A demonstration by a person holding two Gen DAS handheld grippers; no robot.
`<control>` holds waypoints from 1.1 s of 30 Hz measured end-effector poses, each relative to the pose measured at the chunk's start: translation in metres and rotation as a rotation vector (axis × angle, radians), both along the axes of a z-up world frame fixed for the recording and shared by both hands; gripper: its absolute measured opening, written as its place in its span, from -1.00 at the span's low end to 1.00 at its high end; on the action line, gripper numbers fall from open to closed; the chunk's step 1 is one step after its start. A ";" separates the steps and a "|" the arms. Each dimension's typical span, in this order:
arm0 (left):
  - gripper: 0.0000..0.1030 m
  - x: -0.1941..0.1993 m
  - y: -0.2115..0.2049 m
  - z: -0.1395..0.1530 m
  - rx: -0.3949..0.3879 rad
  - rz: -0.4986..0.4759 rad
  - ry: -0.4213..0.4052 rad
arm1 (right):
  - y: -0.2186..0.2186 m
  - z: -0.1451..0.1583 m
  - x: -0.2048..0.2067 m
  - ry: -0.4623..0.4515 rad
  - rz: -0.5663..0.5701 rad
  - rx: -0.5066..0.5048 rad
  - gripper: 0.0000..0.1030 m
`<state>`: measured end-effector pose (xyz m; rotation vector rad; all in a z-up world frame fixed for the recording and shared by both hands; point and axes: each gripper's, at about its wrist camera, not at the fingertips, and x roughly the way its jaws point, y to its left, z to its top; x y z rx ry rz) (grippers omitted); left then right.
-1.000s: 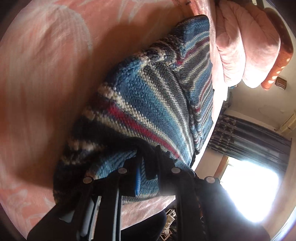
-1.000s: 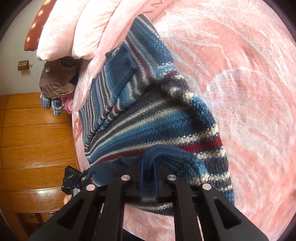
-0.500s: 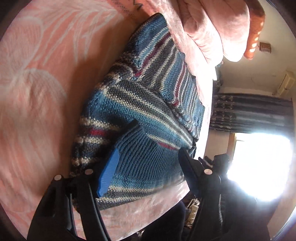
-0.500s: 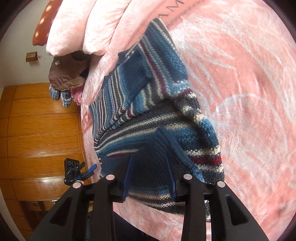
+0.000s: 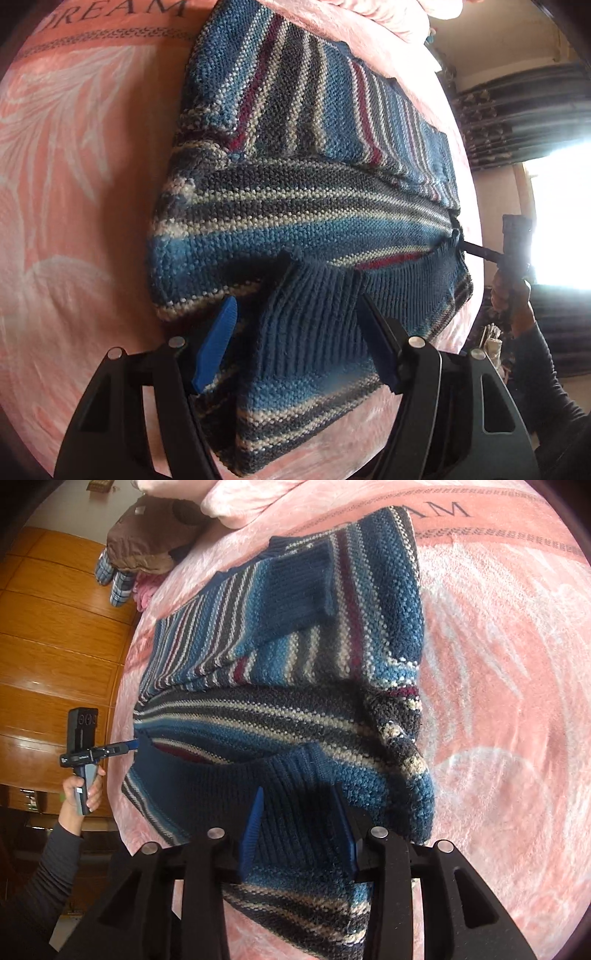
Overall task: Fold small clothes
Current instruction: 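Carry the held ribbed hem with both tools over toward the collar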
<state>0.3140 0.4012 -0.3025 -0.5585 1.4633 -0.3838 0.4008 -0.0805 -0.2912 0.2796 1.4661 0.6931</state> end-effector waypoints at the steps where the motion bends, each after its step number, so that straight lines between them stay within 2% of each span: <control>1: 0.33 0.001 -0.002 -0.003 0.003 -0.007 0.001 | 0.000 -0.003 0.000 -0.001 0.004 -0.003 -0.23; 3: 0.35 0.002 -0.009 -0.003 0.003 -0.024 -0.013 | 0.000 -0.007 -0.001 -0.005 0.011 -0.002 -0.21; 4: 0.26 0.001 -0.013 -0.001 0.013 -0.039 -0.029 | 0.001 -0.008 -0.001 -0.008 0.016 0.000 -0.21; 5: 0.09 0.000 -0.018 -0.001 0.034 -0.063 -0.035 | 0.000 -0.008 -0.002 -0.014 0.023 -0.001 -0.21; 6: -0.40 -0.002 -0.023 -0.002 0.067 -0.086 -0.035 | 0.000 -0.007 -0.003 -0.022 0.029 -0.001 -0.21; 7: -0.57 -0.003 -0.028 -0.002 0.087 -0.099 -0.043 | 0.003 -0.005 -0.004 -0.029 0.036 -0.002 -0.21; 10: -0.57 -0.008 -0.025 0.000 0.084 -0.084 -0.070 | 0.007 -0.001 -0.009 -0.065 0.074 -0.036 -0.21; 13: -0.57 -0.011 -0.023 0.002 0.081 -0.084 -0.100 | 0.010 0.004 -0.013 -0.145 0.098 -0.102 -0.24; 18: -0.58 -0.011 -0.022 -0.004 0.076 -0.071 -0.108 | 0.017 -0.003 -0.017 -0.157 0.145 -0.126 -0.23; 21: -0.78 -0.016 -0.025 0.003 0.098 -0.065 -0.136 | 0.020 0.007 -0.021 -0.200 0.168 -0.152 -0.72; 26: -0.83 -0.032 -0.028 0.044 0.095 -0.056 -0.236 | 0.014 0.038 -0.038 -0.290 0.172 -0.156 -0.80; 33: -0.84 -0.052 -0.030 0.118 0.116 -0.060 -0.411 | 0.008 0.109 -0.067 -0.476 0.155 -0.161 -0.81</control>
